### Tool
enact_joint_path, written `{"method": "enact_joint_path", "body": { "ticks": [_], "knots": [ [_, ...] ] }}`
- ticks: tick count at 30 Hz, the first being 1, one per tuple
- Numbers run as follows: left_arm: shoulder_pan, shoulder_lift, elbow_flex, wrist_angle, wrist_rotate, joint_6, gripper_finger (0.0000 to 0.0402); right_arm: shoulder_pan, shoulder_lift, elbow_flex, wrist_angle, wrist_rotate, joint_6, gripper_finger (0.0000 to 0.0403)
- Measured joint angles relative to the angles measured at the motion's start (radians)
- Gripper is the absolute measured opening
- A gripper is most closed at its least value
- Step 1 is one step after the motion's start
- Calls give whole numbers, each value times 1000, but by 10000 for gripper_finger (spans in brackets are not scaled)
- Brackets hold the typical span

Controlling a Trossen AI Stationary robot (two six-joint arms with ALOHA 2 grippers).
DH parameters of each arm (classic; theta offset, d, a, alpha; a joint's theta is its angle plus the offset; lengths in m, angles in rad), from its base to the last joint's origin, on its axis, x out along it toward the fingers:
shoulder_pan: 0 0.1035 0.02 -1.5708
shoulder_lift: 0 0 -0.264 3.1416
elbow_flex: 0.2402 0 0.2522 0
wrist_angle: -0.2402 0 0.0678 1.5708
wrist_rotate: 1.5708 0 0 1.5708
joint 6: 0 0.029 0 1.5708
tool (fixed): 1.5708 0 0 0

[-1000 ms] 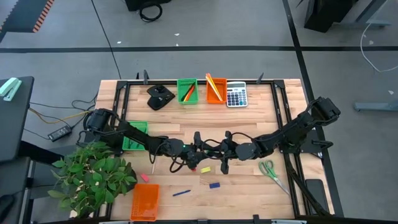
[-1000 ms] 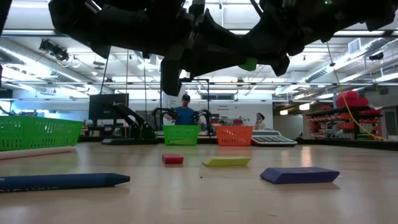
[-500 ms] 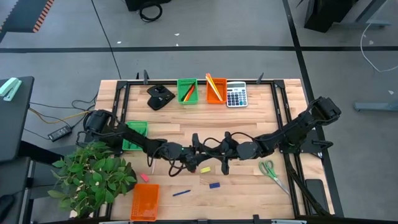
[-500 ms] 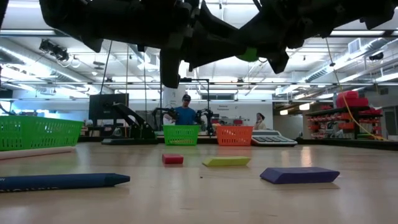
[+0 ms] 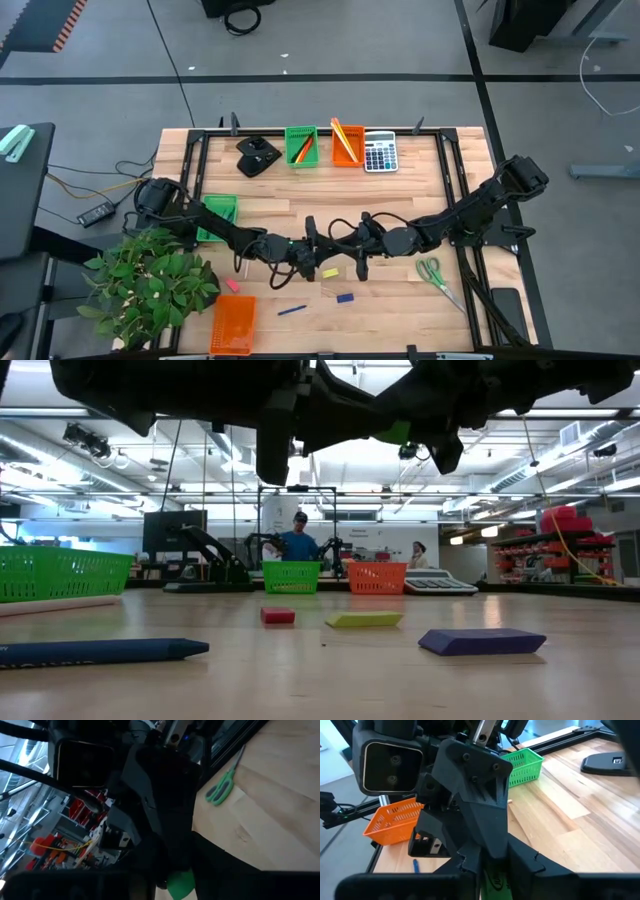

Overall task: Sort crayons/erasers/pens/pencils in bins
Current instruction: Put the green eraser into the bottom orange bin

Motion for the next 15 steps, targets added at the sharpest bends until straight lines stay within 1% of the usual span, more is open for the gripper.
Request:
{"method": "enact_joint_path", "body": {
  "ticks": [7,15],
  "knots": [
    [0,0,0,-6,-16,-7,86,-3,-1,0,-11,4,-20,102],
    [0,1,0,-17,-45,4,84,-3,-1,4,-42,9,2,108]
  ]
}}
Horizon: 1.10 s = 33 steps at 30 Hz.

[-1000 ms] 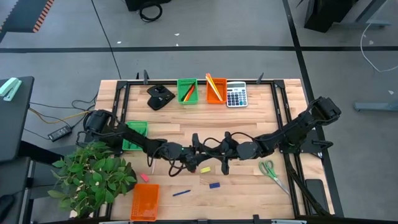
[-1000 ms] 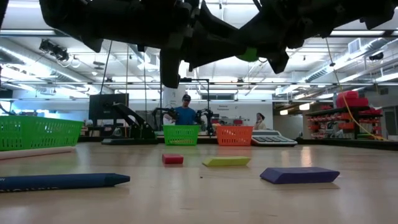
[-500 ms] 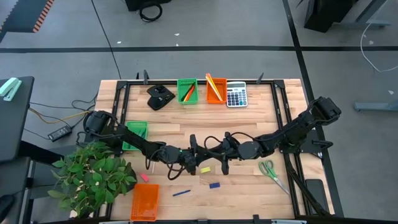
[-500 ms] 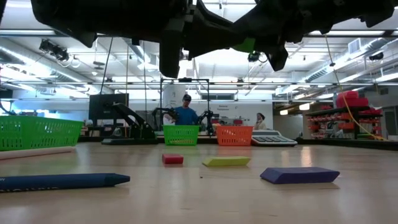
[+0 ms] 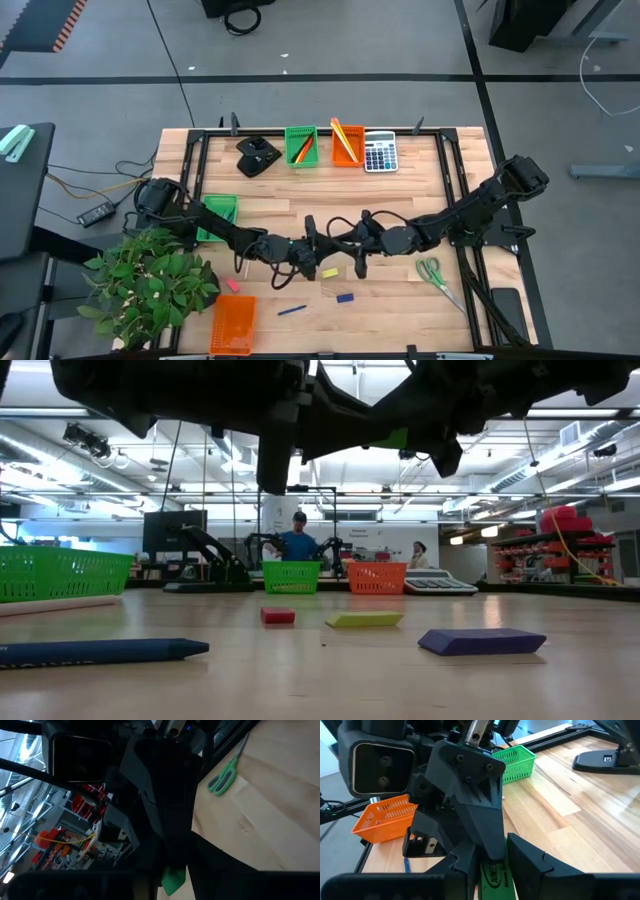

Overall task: Sort crayons/erasers/pens/pencils in bins
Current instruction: Put the green eraser into the bottom orange bin

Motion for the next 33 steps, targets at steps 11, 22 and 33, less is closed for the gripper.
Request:
{"method": "enact_joint_path", "body": {
  "ticks": [11,22,33],
  "knots": [
    [-8,1,0,11,-11,3,82,0,0,1,1,-6,11,109],
    [-9,-2,1,8,-47,6,78,3,-23,0,17,-50,-1,113],
    [-7,1,-2,-13,-86,40,44,4,-35,5,110,-106,-4,237]
  ]
}}
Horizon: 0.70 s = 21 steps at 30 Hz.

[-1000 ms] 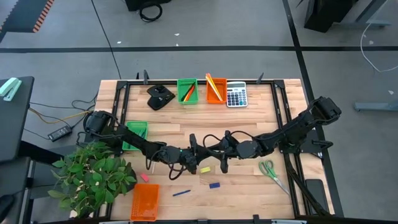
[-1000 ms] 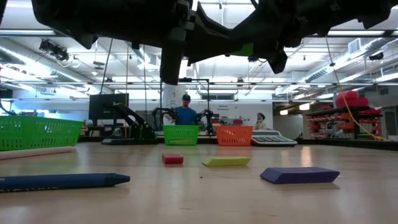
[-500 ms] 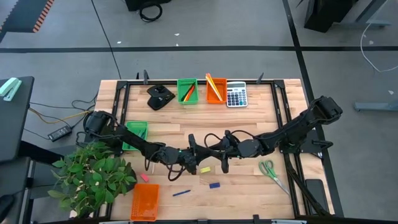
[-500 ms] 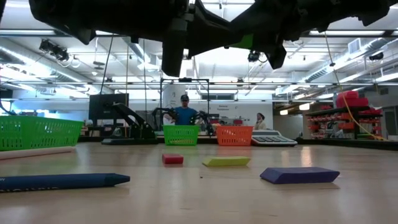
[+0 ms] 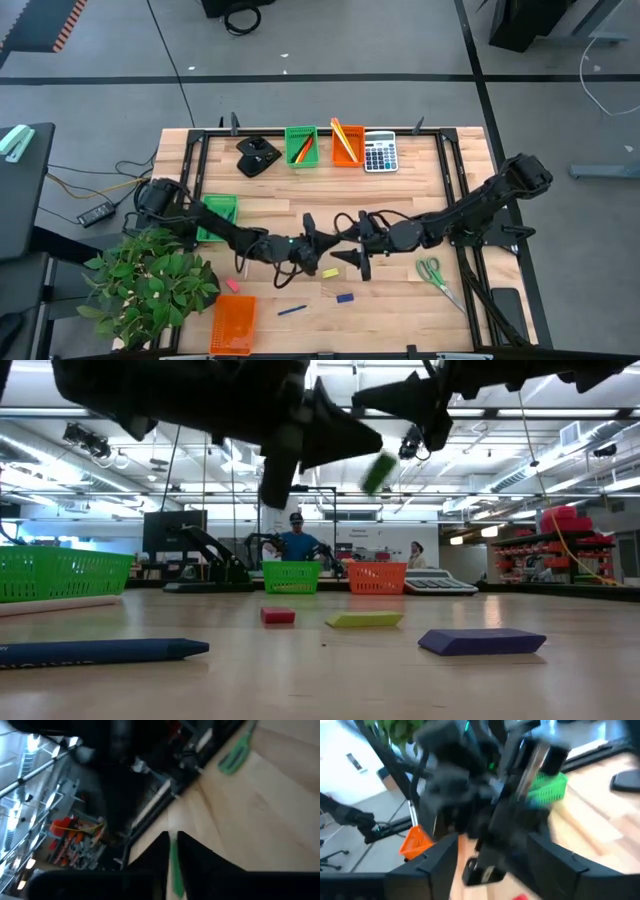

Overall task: Sort crayons/erasers/pens/pencils in bins
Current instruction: Put the green eraser into the bottom orange bin

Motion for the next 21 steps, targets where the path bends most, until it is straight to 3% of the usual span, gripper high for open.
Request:
{"method": "enact_joint_path", "body": {
  "ticks": [3,8,14,18,21],
  "knots": [
    [-5,3,-2,-25,-8,-8,10,0,-18,0,-3,-1,-18,255],
    [-24,2,-1,-37,-68,-11,10,10,-65,-1,-68,-12,-38,259],
    [-25,0,-1,-79,-86,-66,17,16,-140,-3,-313,13,2,259],
    [14,0,0,-159,25,-294,45,35,-153,-3,-442,22,65,259],
    [72,-1,47,-353,256,-638,65,77,-143,-3,-505,22,93,259]
  ]
}}
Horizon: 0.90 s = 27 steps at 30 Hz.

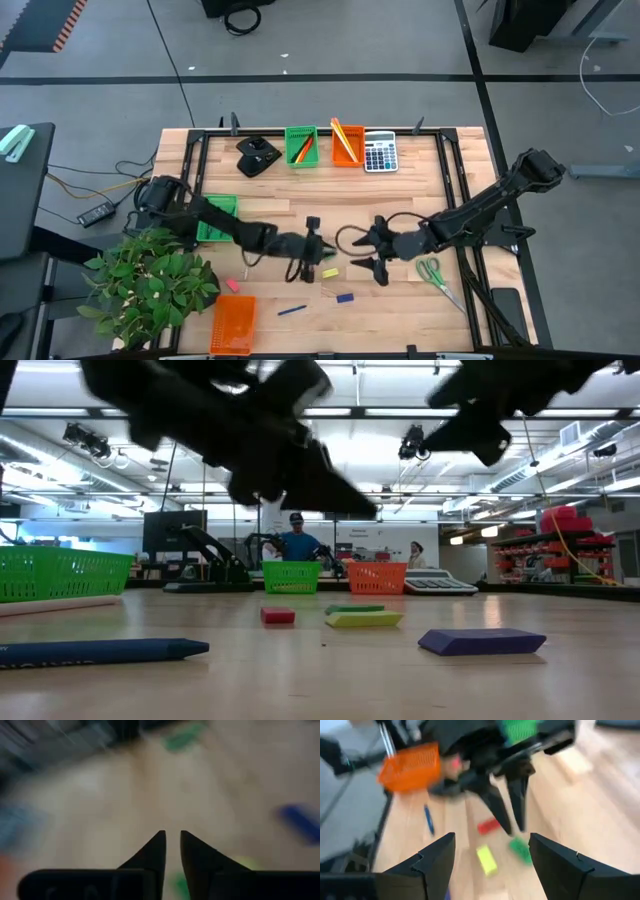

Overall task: Sort crayons/erasers/pens/pencils in bins
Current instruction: Put the green eraser into the bottom orange bin

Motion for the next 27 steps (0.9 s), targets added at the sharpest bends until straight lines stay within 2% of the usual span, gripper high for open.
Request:
{"method": "enact_joint_path", "body": {
  "ticks": [3,6,11,17,22,27],
  "knots": [
    [80,15,86,-255,210,-284,88,34,22,-1,-40,22,14,259],
    [135,23,164,-490,288,-372,109,53,30,-1,-48,53,25,258],
    [124,18,243,-594,306,-395,139,127,37,-20,-91,170,87,258],
    [90,68,244,-592,298,-473,169,225,38,-87,-119,341,206,258],
    [86,102,244,-593,248,-504,176,265,38,-121,-122,486,235,258],
    [92,112,244,-593,249,-522,173,266,38,-125,-133,501,267,258]
  ]
}}
